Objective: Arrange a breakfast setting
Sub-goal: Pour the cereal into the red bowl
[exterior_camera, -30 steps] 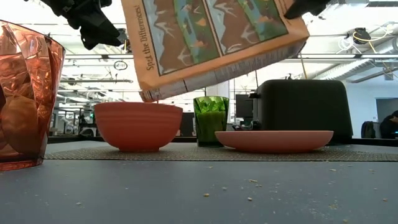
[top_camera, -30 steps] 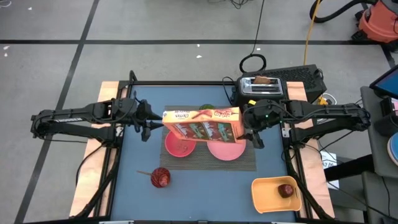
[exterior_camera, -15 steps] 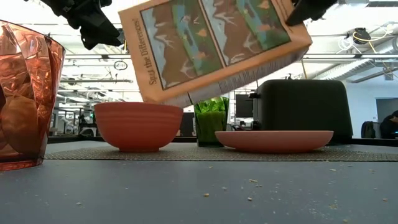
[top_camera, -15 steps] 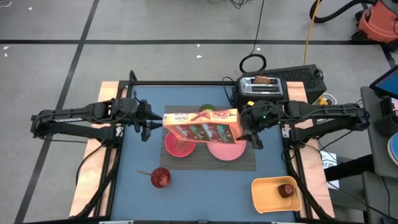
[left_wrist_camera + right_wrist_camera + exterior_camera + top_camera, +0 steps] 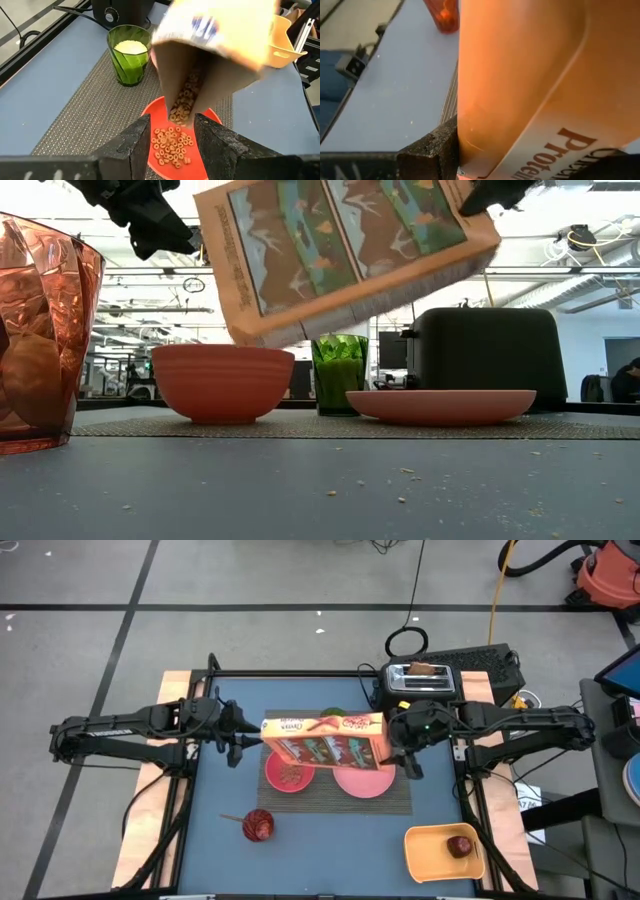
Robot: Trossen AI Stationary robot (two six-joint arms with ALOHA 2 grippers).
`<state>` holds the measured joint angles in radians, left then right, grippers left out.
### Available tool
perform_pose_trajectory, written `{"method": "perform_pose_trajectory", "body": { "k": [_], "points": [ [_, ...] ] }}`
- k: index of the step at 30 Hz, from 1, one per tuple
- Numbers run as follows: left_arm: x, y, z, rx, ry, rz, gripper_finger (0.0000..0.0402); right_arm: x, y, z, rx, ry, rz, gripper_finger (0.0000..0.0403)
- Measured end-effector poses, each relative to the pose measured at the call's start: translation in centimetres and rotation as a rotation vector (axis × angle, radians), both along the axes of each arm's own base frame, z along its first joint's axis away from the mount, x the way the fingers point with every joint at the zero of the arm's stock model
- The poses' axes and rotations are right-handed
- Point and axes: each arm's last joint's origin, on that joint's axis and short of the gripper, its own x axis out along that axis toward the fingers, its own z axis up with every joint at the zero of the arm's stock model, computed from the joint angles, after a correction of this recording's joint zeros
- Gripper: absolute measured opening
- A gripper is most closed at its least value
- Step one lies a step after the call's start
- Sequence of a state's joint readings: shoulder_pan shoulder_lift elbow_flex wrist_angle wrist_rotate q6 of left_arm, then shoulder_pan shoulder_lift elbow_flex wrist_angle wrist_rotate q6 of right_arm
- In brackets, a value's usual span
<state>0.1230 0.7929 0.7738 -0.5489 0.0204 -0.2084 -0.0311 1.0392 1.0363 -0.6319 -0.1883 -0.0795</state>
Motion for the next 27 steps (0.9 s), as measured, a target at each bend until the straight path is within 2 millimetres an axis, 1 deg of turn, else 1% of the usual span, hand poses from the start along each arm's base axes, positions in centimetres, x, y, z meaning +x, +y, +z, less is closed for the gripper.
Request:
{"method": "perform_pose_trajectory", "body": {
  "k": [3, 8, 14, 19, 21, 24, 27],
  "points": [
    [0.00, 0.00, 0.00, 0.004, 0.000, -0.002, 0.0157, 0.07, 0.00, 0.21, -0.002, -0.023, 0.001, 0.0208],
    [0.00, 0.00, 0.00, 0.005, 0.001, -0.003, 0.0157, -0.17, 0.01, -0.40, 0.003, 0.048, -0.001, 0.0208],
    [-0.01, -0.01, 0.00, 0.004, 0.000, -0.003, 0.0157, 0.16, 0.00, 0.23, -0.010, -0.031, 0.008, 0.0208],
    [0.00, -0.01, 0.00, 0.003, 0.000, -0.002, 0.0157, 0.05, 0.01, -0.50, -0.007, 0.047, 0.008, 0.0208],
    [0.00, -0.01, 0.00, 0.003, 0.001, -0.002, 0.0157, 0.15, 0.01, -0.45, -0.007, 0.037, 0.009, 0.0208],
    [-0.01, -0.01, 0.00, 0.003, 0.001, -0.002, 0.0157, 0.32, 0.07, 0.16, 0.008, -0.031, 0.030, 0.0208],
    [0.00, -0.01, 0.00, -0.001, 0.000, 0.001, 0.0157, 0.15, 0.09, 0.11, 0.007, -0.019, 0.033, 0.0208]
  ]
}}
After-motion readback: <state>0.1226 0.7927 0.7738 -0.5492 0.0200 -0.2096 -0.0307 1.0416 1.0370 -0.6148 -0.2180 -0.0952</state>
